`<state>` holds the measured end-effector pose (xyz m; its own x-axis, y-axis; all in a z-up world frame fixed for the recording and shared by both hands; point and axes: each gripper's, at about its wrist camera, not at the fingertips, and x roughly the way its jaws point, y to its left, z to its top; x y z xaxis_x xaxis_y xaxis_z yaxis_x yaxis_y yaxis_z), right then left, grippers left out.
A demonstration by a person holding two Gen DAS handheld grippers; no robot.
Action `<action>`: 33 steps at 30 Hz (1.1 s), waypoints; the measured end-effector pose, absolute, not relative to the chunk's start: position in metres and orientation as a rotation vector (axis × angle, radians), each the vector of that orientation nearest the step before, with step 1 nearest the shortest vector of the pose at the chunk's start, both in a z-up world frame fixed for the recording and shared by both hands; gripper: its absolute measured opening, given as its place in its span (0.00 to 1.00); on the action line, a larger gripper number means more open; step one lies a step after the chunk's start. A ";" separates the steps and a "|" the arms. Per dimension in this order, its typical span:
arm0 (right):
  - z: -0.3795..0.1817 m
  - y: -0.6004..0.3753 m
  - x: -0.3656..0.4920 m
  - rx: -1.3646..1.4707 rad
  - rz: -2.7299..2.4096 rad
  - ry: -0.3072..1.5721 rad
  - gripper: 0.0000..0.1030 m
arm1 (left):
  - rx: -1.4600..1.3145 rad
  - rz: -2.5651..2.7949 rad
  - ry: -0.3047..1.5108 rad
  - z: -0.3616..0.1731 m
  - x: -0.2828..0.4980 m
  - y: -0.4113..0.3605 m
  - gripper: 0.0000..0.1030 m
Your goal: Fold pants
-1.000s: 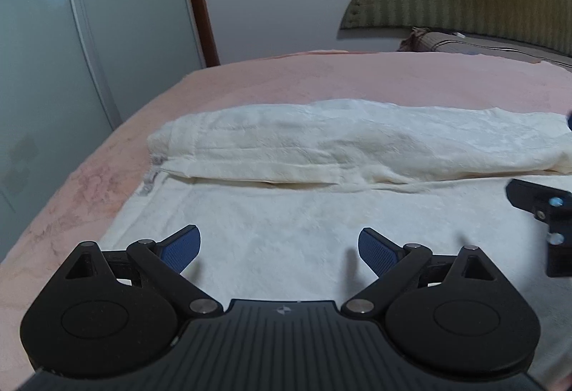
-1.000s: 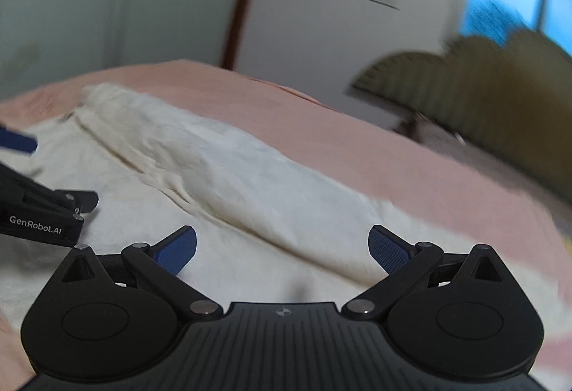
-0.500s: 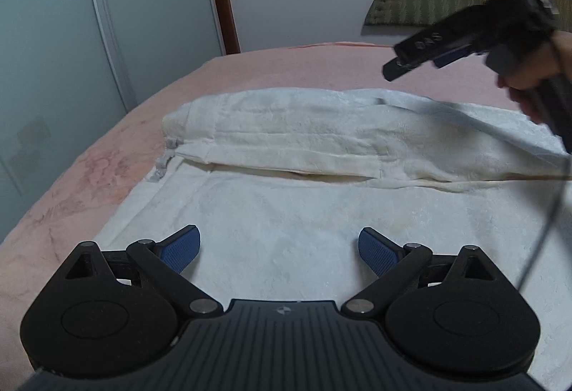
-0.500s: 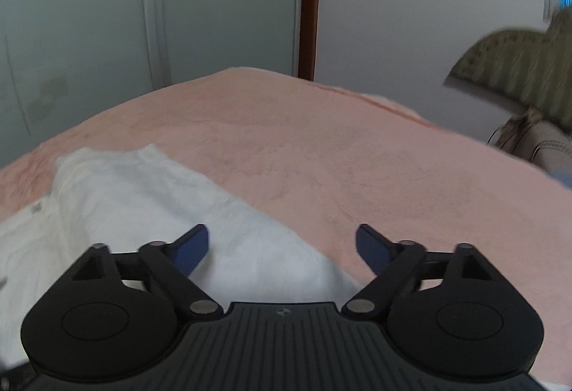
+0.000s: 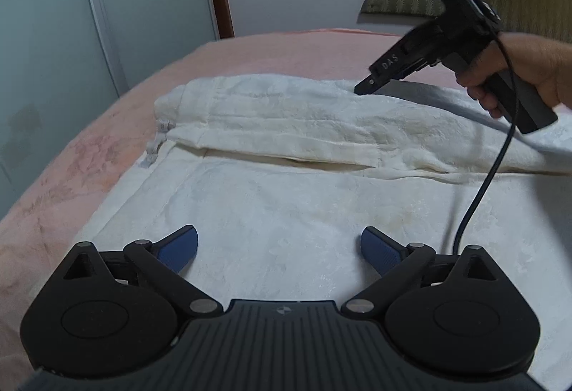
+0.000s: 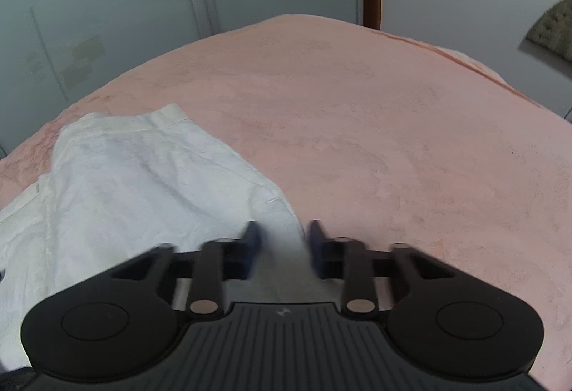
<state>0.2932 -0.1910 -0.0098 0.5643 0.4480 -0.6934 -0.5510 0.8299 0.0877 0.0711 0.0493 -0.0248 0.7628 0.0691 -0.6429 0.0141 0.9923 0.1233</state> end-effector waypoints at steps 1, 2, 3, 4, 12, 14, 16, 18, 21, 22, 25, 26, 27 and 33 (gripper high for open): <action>-0.009 -0.187 0.287 -0.191 0.585 0.748 0.16 | 0.103 0.007 0.722 -0.021 0.073 0.054 0.97; -0.009 -0.183 0.280 -0.235 0.578 0.723 0.15 | 0.095 -0.025 0.735 -0.017 0.077 0.058 0.97; -0.009 -0.177 0.273 -0.291 0.564 0.691 0.13 | 0.098 -0.053 0.745 -0.012 0.084 0.062 0.97; -0.008 -0.168 0.264 -0.362 0.548 0.648 0.12 | 0.104 -0.067 0.746 -0.006 0.093 0.067 0.97; -0.034 -0.121 0.171 -0.947 0.436 0.287 0.11 | -0.224 -0.136 0.807 0.054 0.221 0.113 0.96; -0.037 -0.122 0.160 -0.980 0.428 0.242 0.11 | -0.363 -0.180 0.906 0.051 0.258 0.112 0.96; -0.041 -0.123 0.151 -1.011 0.420 0.198 0.11 | -0.467 -0.204 1.016 0.041 0.291 0.107 0.96; -0.044 -0.126 0.143 -1.033 0.425 0.178 0.11 | -0.562 -0.213 1.110 0.024 0.321 0.104 0.94; -0.048 -0.127 0.133 -1.063 0.426 0.147 0.11 | -0.667 -0.204 1.221 0.002 0.354 0.102 0.92; -0.049 -0.128 0.131 -1.067 0.427 0.143 0.11 | -0.689 -0.183 1.248 -0.005 0.360 0.102 0.90; -0.049 -0.130 0.130 -1.062 0.430 0.134 0.11 | -0.704 -0.180 1.274 -0.016 0.373 0.100 0.68; -0.046 -0.127 0.134 -1.057 0.431 0.135 0.11 | -0.691 -0.165 1.271 -0.017 0.372 0.100 0.60; -0.047 -0.127 0.134 -1.053 0.431 0.133 0.11 | -0.680 -0.140 1.260 -0.017 0.370 0.103 0.41; -0.037 -0.135 0.133 -0.987 0.445 0.160 0.19 | -0.675 -0.137 1.127 -0.007 0.333 0.110 0.14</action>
